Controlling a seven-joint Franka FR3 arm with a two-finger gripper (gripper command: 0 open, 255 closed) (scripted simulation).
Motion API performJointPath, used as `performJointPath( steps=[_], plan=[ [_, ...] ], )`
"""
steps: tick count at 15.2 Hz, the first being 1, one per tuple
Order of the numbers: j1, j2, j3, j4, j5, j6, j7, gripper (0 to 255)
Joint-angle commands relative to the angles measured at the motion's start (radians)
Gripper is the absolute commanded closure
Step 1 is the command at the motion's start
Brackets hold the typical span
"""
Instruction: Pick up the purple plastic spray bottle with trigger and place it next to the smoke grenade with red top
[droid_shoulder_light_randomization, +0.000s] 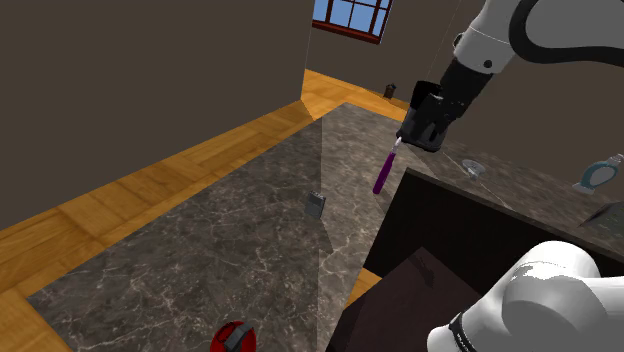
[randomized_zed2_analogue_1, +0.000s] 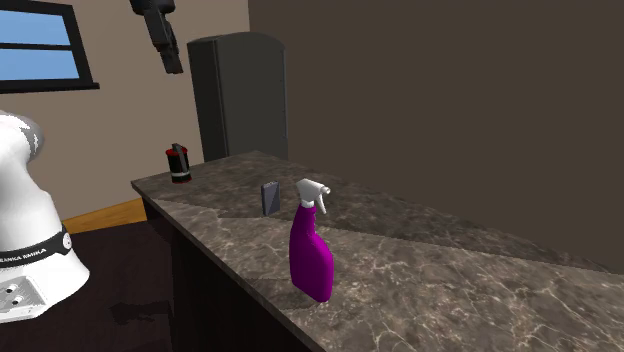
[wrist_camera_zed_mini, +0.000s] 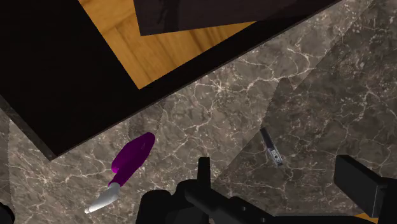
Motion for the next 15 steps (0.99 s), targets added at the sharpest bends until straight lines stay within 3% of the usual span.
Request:
performJointPath(
  steps=[1,15],
  plan=[
    [0.000,0.000,0.000,0.000,0.000,0.000,0.000,0],
    [-0.079,0.538,-0.191,0.262,0.067,0.122,-0.014,0]
  ],
)
